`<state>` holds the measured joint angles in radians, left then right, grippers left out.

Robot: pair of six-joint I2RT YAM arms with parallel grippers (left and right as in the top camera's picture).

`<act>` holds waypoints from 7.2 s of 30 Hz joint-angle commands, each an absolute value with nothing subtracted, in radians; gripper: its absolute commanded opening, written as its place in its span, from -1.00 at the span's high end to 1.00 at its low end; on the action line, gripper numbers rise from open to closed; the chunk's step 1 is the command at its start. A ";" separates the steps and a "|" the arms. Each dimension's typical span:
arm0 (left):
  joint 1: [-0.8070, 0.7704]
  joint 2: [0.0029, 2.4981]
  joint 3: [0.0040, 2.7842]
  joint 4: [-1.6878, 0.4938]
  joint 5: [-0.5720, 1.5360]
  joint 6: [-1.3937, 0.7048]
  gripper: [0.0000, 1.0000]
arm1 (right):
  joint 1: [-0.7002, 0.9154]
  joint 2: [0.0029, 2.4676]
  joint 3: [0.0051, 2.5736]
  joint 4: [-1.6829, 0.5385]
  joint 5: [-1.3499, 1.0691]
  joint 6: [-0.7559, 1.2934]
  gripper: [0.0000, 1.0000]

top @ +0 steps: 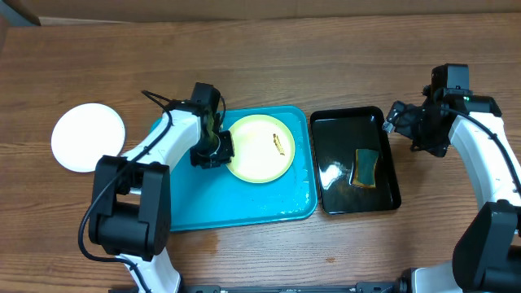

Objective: Clean dirty plates on tray and stack at the side
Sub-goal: 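Grasp the green-yellow sponge in the black tray with the right gripper, then wipe the sponge around the black tray water with the right gripper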

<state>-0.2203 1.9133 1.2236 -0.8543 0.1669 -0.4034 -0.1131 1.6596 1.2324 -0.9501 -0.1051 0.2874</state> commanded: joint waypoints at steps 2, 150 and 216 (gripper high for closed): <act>-0.284 1.915 1.231 -0.855 0.087 -0.428 0.44 | -0.110 1.651 1.258 -0.964 -0.286 0.287 -0.84; -0.339 1.982 1.232 -0.765 -0.010 -0.468 0.11 | 0.190 1.708 0.947 -0.857 -0.121 0.367 -0.07; -0.339 1.982 1.232 -0.765 -0.011 -0.468 -0.07 | 0.192 1.712 1.029 -0.812 0.014 0.386 -0.28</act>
